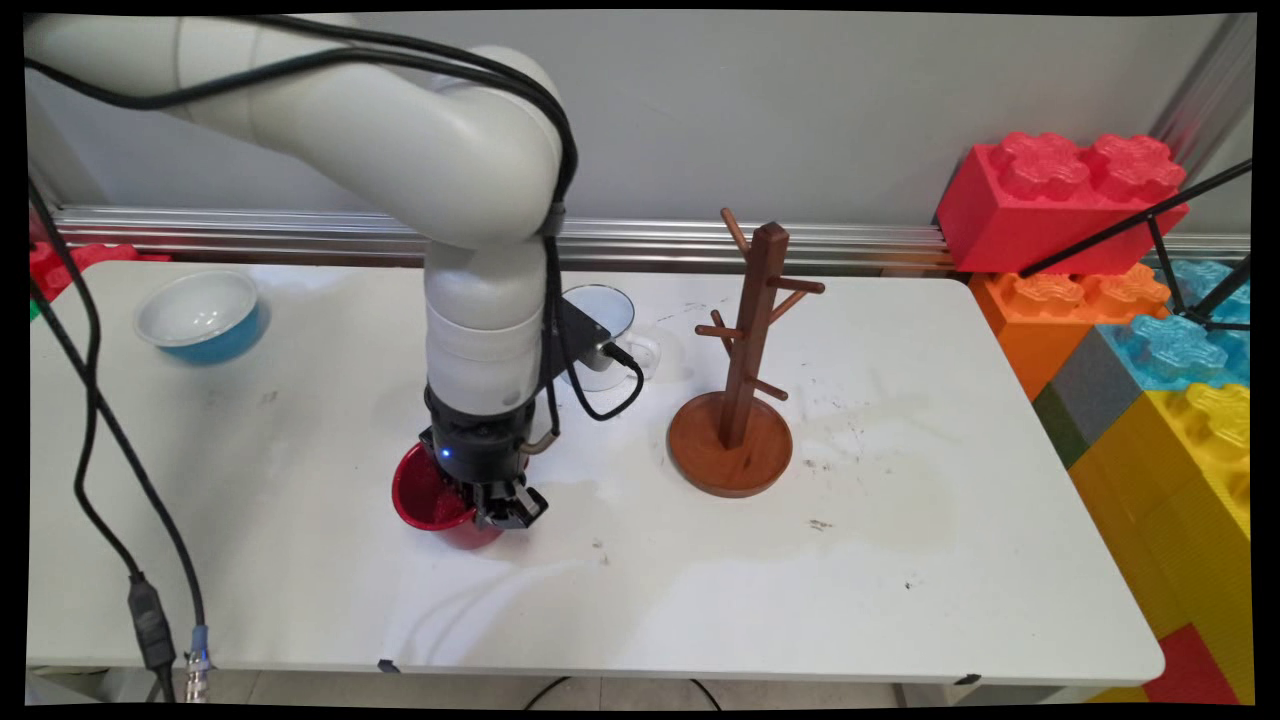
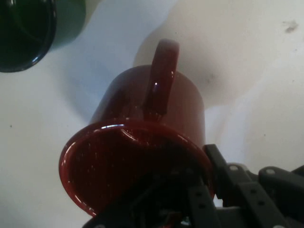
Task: Place the picked object on the table
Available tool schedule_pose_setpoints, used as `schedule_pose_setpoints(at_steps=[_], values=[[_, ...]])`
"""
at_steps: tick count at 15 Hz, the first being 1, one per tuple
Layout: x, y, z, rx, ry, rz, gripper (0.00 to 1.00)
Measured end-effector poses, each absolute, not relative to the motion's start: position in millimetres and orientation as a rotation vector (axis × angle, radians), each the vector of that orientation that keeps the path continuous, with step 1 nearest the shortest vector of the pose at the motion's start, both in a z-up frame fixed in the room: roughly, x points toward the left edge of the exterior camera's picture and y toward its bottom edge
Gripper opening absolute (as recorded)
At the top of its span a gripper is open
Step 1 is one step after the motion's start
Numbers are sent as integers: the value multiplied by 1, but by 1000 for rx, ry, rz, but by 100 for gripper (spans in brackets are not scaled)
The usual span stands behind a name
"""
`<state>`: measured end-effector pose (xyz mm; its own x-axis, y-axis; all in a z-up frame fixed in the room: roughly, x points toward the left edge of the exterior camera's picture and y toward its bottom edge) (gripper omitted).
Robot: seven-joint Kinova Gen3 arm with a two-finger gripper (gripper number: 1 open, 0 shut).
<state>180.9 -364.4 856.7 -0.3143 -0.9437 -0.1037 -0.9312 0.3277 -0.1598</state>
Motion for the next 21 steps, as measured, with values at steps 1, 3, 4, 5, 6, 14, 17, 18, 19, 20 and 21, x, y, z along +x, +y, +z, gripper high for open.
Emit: schedule_pose_setpoints(at_steps=[1, 3, 4, 5, 6, 14, 17, 18, 19, 20, 21], values=[[179, -366, 854, -1719, 2403, -93, 0], [176, -369, 849, -1715, 2398, -73, 0], [174, -370, 847, -1713, 2396, -60, 0], [173, -371, 845, -1711, 2395, -53, 0], [172, -373, 843, -1708, 2393, -41, 0], [166, -386, 829, -1693, 2380, 25, 0], [166, -390, 827, -1691, 2373, 39, 0], [166, -391, 826, -1691, 2370, 43, 0], [166, -392, 826, -1690, 2369, 45, 0], [166, -394, 825, -1691, 2366, 48, 100], [167, -395, 825, -1691, 2364, 50, 100]])
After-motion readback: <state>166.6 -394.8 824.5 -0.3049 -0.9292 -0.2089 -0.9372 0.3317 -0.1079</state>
